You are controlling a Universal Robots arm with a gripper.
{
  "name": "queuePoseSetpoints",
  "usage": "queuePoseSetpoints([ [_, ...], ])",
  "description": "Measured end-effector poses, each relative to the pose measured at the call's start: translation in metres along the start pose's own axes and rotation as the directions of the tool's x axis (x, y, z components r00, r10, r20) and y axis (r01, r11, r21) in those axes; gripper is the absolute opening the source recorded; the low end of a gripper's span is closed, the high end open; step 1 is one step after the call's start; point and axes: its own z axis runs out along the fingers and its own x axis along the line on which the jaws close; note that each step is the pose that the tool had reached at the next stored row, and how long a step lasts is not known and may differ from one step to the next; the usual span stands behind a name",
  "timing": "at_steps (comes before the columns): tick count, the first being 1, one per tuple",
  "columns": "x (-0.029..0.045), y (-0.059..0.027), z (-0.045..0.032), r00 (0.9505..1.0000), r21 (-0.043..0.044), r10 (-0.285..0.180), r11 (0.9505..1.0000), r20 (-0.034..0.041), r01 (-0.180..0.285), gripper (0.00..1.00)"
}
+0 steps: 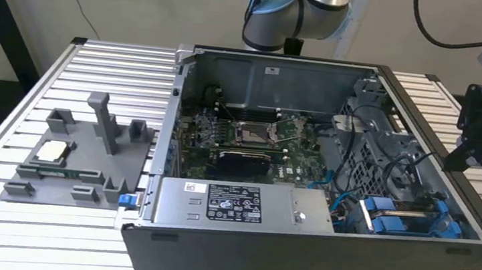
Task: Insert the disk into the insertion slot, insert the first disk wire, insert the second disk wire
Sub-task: 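Insert the second disk wire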
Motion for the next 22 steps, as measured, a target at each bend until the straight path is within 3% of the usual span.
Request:
queuePoseSetpoints([
  [4,-0.0002,0.0037,-0.0020,1.0000,0.0029,0.000,1.0000,0.0002,0.000,0.16],
  [12,-0.0001,0.0153,-0.0033,1.0000,0.0221,-0.002,0.9998,0.0011,0.002,0.16],
  [22,-0.0002,0.0174,-0.0039,1.0000,0.0233,-0.002,0.9997,0.0010,0.002,0.16],
])
